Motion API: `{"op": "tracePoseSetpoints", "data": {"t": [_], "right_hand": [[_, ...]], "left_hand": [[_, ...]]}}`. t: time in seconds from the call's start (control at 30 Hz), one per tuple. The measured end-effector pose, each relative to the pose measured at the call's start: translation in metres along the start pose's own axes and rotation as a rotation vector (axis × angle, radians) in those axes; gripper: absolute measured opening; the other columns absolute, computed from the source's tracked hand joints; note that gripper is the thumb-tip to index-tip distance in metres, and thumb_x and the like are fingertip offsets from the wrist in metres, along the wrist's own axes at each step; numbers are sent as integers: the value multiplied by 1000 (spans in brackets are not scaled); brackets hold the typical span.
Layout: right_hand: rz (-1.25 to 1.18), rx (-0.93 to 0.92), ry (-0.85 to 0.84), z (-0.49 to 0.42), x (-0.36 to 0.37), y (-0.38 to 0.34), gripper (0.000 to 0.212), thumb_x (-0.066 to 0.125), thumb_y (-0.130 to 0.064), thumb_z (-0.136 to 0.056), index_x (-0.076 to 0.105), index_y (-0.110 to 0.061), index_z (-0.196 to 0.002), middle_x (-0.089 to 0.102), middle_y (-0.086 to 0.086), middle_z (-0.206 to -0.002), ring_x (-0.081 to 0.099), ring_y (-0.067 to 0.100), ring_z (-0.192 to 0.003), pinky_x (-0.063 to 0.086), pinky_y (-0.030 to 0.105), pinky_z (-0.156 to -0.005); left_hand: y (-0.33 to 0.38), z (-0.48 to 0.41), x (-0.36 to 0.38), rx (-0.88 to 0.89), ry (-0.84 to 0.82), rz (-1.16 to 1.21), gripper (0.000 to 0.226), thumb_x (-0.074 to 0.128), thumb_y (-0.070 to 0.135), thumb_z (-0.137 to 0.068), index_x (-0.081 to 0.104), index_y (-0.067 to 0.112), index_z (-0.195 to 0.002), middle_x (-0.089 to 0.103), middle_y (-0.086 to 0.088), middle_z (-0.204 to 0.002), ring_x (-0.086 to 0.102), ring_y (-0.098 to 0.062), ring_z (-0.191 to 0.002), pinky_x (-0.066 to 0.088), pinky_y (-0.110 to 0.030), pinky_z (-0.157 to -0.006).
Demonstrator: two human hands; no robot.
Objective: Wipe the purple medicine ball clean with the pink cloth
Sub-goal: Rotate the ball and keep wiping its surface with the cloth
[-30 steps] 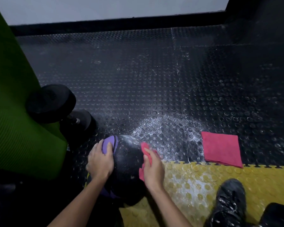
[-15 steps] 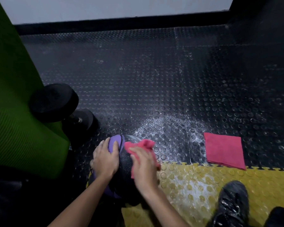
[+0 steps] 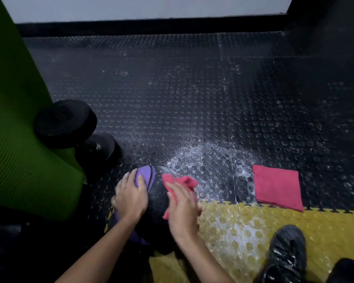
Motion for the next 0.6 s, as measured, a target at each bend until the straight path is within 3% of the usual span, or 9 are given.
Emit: {"op": "tracePoseSetpoints", "data": {"t": [0.1, 0.2, 0.3, 0.4, 0.5, 0.6], "right_hand": [[119, -246, -156, -29, 14, -31, 26, 51, -16, -88, 67, -22, -107, 66, -5, -111, 53, 16, -104, 37, 27, -96], [184, -66, -286, -67, 15, -28, 24, 53, -17, -90, 66, -22, -109, 67, 3, -108, 57, 22, -100, 43, 30, -87], [207, -110, -214, -54, 12, -32, 24, 50, -17, -89, 67, -22, -105, 69, 6, -97, 60, 26, -91, 40, 31, -85], [215, -239, -60, 6, 10, -34, 25, 51, -19, -82, 68, -25, -100, 69, -6, -100, 61, 20, -96, 42, 26, -90], [187, -289, 81, 8, 6, -33, 24, 51, -22, -79, 70, -26, -94, 70, -10, -94, 59, 16, -92, 43, 23, -87], [162, -180, -27, -30, 2, -34, 25, 52, -21, -84, 69, -23, -101, 69, -3, -97, 59, 21, -92, 38, 24, -86]], "left_hand": [[1, 4, 0, 21, -8, -14, 45, 32, 38, -98, 40, 27, -141, 34, 4, -151, 26, -18, -139, 21, -50, -109], [6, 6, 2, 44, -13, -34, 45, 31, 38, -98, 41, 27, -141, 34, 3, -150, 26, -18, -139, 21, -50, -109], [8, -2, 2, -3, -13, 0, 43, 32, 35, -98, 43, 28, -139, 36, 5, -149, 29, -19, -137, 23, -51, -108], [4, -6, -1, -45, 3, 64, 41, 33, 31, -97, 48, 29, -135, 40, 7, -147, 34, -20, -135, 25, -50, -108], [0, -6, -2, -6, 10, 55, 40, 34, 31, -97, 49, 28, -134, 42, 6, -145, 36, -20, -134, 29, -48, -108], [0, -4, -1, 45, 15, 34, 40, 34, 32, -98, 49, 26, -135, 43, 4, -145, 36, -20, -134, 29, -47, -107]]}}
Point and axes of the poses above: each hand's wrist, its own z-axis away from the middle knuckle, its own x-axis out of the palm, y = z × x, the point moved 6 cm from there along -z, towards the middle knuckle
